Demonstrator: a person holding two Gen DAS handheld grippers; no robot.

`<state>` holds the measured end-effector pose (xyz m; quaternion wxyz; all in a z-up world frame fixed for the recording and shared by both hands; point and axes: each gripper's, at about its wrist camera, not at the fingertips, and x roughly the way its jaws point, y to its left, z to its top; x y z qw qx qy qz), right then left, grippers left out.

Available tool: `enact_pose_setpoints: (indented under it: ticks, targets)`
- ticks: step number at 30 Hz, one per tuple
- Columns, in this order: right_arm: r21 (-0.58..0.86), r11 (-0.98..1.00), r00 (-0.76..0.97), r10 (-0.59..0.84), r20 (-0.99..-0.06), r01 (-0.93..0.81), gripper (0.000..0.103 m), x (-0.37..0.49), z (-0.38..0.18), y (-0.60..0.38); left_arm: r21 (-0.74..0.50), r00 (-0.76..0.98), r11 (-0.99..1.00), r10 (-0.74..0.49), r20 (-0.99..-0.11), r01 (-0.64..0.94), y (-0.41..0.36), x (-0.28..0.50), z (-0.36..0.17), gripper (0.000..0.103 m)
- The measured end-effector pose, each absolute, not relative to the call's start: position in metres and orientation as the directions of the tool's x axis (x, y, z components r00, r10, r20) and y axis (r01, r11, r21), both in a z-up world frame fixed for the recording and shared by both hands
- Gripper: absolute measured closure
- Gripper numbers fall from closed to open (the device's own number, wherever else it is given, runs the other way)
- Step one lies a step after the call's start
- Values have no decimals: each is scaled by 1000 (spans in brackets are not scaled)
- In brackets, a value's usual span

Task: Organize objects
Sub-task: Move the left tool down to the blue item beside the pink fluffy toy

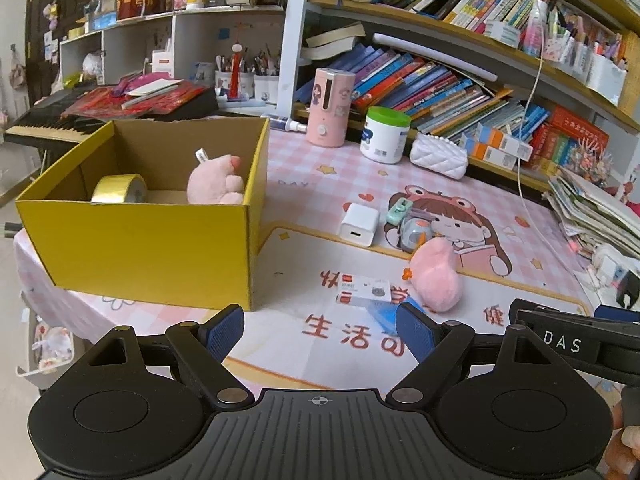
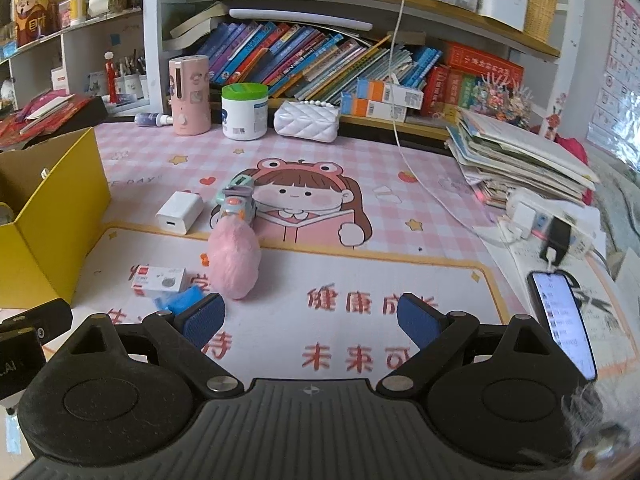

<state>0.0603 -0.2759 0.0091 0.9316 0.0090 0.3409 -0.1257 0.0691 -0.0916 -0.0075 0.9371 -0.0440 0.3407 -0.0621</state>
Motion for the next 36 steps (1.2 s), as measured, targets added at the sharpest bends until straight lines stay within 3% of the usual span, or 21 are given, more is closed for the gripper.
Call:
enact_pose_setpoints:
  ticks: [17, 28, 36]
  targets:
    - [-7, 988, 758, -123, -640, 155, 12, 99, 2, -320, -104, 757, 994, -93, -647, 33, -135, 92, -15, 19]
    - [69, 992, 784, -39, -619, 104, 15, 121, 4, -339, -72, 684, 991, -127, -718, 109, -171, 119, -39, 45]
    - [70, 996, 782, 5, -623, 49, 15, 132, 0, -339, -40, 634, 993, -99, -767, 108, -188, 138, -64, 47]
